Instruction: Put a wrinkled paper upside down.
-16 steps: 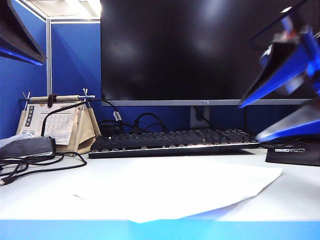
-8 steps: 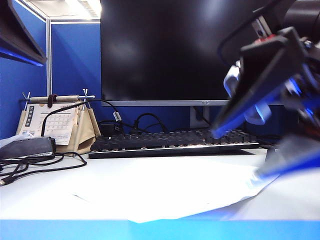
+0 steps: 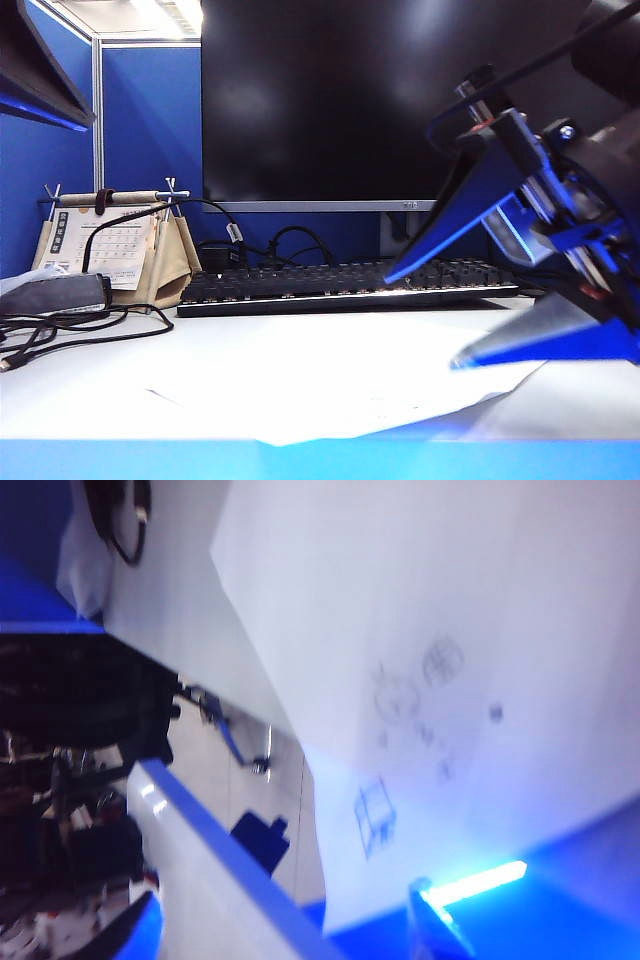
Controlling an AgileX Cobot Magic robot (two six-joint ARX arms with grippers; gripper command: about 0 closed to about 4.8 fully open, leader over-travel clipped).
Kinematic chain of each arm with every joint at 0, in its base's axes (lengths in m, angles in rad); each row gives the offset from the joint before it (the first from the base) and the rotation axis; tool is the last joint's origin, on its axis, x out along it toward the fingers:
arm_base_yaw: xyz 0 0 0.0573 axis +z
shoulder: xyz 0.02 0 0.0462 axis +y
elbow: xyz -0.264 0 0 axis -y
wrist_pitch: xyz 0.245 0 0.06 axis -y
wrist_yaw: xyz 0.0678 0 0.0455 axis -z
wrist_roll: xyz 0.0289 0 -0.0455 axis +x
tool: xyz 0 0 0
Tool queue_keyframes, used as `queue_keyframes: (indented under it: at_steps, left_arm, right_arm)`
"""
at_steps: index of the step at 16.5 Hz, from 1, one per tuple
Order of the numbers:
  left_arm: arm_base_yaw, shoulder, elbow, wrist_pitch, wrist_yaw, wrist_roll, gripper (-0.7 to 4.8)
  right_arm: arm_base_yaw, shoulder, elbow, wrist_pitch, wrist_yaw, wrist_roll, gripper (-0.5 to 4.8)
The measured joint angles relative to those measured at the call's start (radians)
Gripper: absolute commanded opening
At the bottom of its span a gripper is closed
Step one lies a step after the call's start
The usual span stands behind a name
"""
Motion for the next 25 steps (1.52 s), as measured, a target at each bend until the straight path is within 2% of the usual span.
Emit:
queue_keyframes:
  at_steps: [3, 4, 5, 9, 10, 13, 14, 15, 16, 21, 23, 25]
  left_arm:
    - [0.000, 0.000, 0.000, 0.000, 0.000, 0.000, 0.30]
    - [0.000, 0.000, 0.000, -0.001, 0.000, 0.000, 0.30]
    - [0.000, 0.001, 0.000, -0.001, 0.000, 0.000, 0.30]
    - [0.000, 0.001, 0.000, -0.008, 0.001, 0.000, 0.30]
    - [0.000, 0.001, 0.000, -0.014, 0.001, 0.000, 0.30]
    - [0.000, 0.001, 0.000, -0.026, 0.001, 0.000, 0.30]
    - [0.000, 0.001, 0.000, -0.028, 0.001, 0.000, 0.30]
    - [0.000, 0.001, 0.000, -0.028, 0.001, 0.000, 0.30]
    - [0.000, 0.001, 0.000, -0.028, 0.001, 0.000, 0.30]
    - [0.000, 0.001, 0.000, -0.028, 0.001, 0.000, 0.30]
    - [0.000, 0.001, 0.000, -0.031, 0.012, 0.000, 0.30]
    - [0.000, 0.001, 0.000, -0.031, 0.024, 0.000, 0.30]
  right_arm:
    - [0.027, -0.003, 0.000, -0.091, -0.067, 0.010, 3.20]
    - [0.102, -0.006, 0.000, -0.111, -0.040, 0.024, 3.20]
    - [0.156, 0.077, 0.000, 0.020, 0.035, 0.077, 3.20]
    - [0.155, 0.211, -0.001, 0.129, 0.046, 0.090, 3.18]
    - [0.155, 0.231, -0.001, 0.166, 0.068, 0.095, 3.04]
    - [0.155, 0.237, -0.001, 0.237, 0.129, 0.109, 2.24]
    - [0.155, 0.237, -0.001, 0.254, 0.130, 0.111, 1.39]
    - [0.150, 0.237, 0.000, 0.266, 0.145, 0.112, 0.10]
    - [0.150, 0.237, 0.000, 0.266, 0.149, 0.111, -0.06]
    - [0.134, 0.177, -0.001, 0.295, 0.230, 0.051, -0.06]
    - [0.078, -0.006, 0.000, 0.183, 0.279, -0.036, -0.06]
    - [0.036, -0.193, 0.003, -0.044, 0.326, -0.150, -0.06]
